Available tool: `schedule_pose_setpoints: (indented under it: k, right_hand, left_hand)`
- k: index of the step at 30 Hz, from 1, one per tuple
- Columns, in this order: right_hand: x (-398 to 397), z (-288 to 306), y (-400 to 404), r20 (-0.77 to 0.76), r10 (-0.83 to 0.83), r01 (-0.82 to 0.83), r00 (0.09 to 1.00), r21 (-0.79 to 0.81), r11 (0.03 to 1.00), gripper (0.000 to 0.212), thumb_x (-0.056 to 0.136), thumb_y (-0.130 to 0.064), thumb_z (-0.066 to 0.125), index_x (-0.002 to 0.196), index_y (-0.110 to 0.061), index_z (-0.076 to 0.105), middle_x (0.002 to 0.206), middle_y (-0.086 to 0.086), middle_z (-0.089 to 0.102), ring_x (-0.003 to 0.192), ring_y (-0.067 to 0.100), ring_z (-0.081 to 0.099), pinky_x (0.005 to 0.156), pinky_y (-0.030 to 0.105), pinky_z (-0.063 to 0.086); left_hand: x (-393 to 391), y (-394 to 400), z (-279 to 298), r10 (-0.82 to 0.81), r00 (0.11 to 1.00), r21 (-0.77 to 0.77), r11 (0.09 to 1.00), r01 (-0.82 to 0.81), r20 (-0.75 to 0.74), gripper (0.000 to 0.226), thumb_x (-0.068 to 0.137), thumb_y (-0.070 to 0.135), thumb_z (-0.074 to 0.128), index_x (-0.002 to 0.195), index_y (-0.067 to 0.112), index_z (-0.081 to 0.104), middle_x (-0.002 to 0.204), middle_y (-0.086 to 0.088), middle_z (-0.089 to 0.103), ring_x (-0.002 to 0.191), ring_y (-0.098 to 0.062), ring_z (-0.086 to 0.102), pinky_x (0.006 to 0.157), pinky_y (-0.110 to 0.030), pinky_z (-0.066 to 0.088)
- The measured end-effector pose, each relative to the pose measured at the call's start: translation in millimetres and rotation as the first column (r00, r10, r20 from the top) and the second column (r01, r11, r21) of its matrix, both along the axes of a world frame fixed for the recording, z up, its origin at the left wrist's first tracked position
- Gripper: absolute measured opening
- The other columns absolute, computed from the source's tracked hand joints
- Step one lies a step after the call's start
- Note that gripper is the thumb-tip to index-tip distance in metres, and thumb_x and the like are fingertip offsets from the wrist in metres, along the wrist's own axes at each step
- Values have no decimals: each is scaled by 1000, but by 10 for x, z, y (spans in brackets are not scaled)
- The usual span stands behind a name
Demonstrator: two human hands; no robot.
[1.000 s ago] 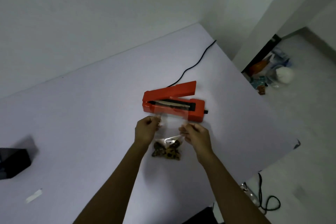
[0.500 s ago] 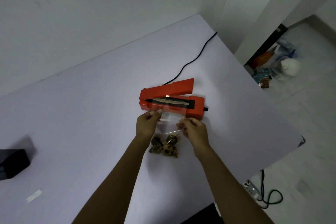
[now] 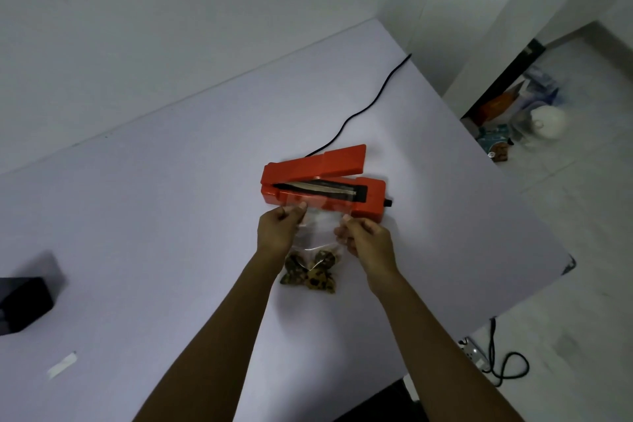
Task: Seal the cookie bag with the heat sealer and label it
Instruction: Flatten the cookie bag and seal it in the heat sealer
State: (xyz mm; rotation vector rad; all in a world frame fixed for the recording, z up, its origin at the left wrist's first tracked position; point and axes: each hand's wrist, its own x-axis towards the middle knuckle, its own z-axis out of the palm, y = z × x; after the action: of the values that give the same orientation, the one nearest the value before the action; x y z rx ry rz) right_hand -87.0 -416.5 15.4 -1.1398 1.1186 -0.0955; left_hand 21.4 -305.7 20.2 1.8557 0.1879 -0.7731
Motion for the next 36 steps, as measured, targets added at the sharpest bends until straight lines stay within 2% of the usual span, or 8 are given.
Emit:
schedule_pose_setpoints:
  k: [6,10,15,19,24,28,33,36]
  right_hand:
    - [-35,-68,-3,-64,39,-44,997,-86,995,20,89,-38,63,86,-19,71,85,-1,75,83,19,71,73,30,54]
    - [-93,34,49,-217,-73,-18,974,-388,921,33,89,-51,56,79,-22,67,77,-4,71,73,14,67,64,27,50]
    - [-26,544,11,13,-210,180,978,-571,801,21,94,-36,57,102,-18,62,86,-14,63,77,-3,61,58,7,47]
    - [121,913,-106,193,-32,148,981,-625,766,39,92,-38,59,129,-26,52,118,-4,59,100,3,59,71,8,50]
    - [293,1071,-244,97,261,-78,960,-806,587,55,91,-47,54,140,-26,43,142,0,48,131,15,43,98,21,42]
    - [259,907,-299,-47,284,-201,958,-816,543,43,94,-38,55,134,-22,53,144,2,47,135,17,38,92,3,27]
    - [130,672,-366,-69,223,-195,972,-767,611,41,95,-39,53,133,-24,52,145,3,43,134,18,38,98,34,47]
    - [96,557,-398,-103,202,-207,974,-766,608,40,96,-35,52,133,-19,53,142,6,47,132,20,43,100,28,41]
  left_hand:
    - [-2,-13,-5,-2,1000,33,999,3,-22,22,91,35,62,82,15,68,82,-2,69,77,-18,62,69,-26,50]
    - [-10,-11,-11,0,1000,49,999,1,-20,23,91,34,62,75,19,67,79,-1,69,78,-21,62,74,-31,52]
    - [-15,-6,-16,1,1000,43,999,-1,-19,23,91,33,62,74,17,67,76,0,67,74,-18,61,72,-28,50]
    - [-7,-21,-18,5,1000,48,999,-4,-20,26,91,31,62,71,15,65,71,0,64,71,-17,58,73,-31,48]
    - [-10,-20,-18,9,1000,44,999,-8,-17,28,92,31,62,69,14,64,66,1,61,67,-16,56,66,-26,45]
    - [-10,-10,-32,8,1000,33,999,-7,-22,26,91,30,62,73,12,67,69,1,63,70,-17,58,70,-29,47]
    - [15,6,-58,7,1000,26,1000,-7,-9,25,91,29,62,72,15,67,68,2,62,68,-16,56,76,-32,45]
    - [22,-3,-65,-5,1000,31,999,6,-6,24,91,31,62,74,15,67,69,2,63,69,-17,56,75,-32,45]
